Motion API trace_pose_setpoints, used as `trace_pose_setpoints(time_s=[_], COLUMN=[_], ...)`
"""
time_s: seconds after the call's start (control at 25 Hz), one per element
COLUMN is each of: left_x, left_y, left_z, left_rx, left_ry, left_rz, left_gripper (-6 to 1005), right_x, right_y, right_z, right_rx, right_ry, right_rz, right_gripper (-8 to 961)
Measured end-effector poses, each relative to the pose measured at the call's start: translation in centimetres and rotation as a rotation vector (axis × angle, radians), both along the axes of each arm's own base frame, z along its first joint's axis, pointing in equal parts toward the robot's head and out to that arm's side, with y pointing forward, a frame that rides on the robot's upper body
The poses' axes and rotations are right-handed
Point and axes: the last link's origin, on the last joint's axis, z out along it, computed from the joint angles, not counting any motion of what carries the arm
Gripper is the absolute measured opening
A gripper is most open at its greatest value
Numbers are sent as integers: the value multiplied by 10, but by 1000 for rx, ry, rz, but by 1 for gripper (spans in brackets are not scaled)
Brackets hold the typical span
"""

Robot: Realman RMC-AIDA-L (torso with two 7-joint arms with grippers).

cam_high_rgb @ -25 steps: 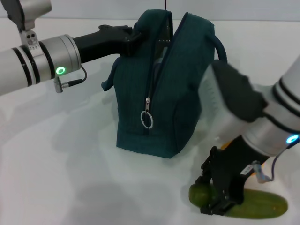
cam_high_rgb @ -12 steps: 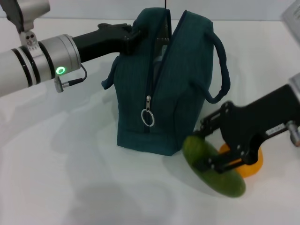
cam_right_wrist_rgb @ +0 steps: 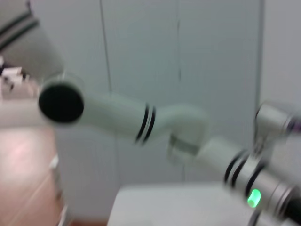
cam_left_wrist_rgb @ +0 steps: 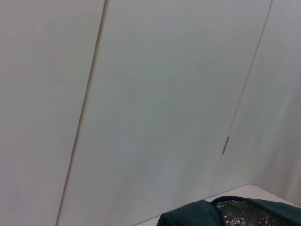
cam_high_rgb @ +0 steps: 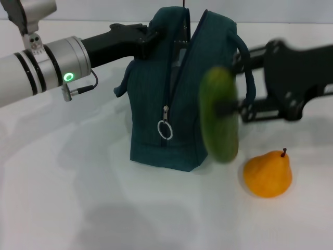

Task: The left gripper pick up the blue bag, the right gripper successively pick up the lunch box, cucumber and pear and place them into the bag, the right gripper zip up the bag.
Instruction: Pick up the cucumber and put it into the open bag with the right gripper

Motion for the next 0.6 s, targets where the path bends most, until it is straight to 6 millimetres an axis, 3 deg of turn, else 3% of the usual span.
trace_pose_setpoints(time_s=[0.4,0.6], left_x=[10,17], left_y=[-6,-6], left_z=[4,10], left_rx=[-36,-58], left_ry=[-67,-99], left_rz=[-41,-44], left_gripper=[108,108], right_x=[29,41], right_y=[17,22], right_z=[53,64], right_rx=[167,217], right_ry=[455,587], right_rz=[-108,-147], right_gripper=[556,557])
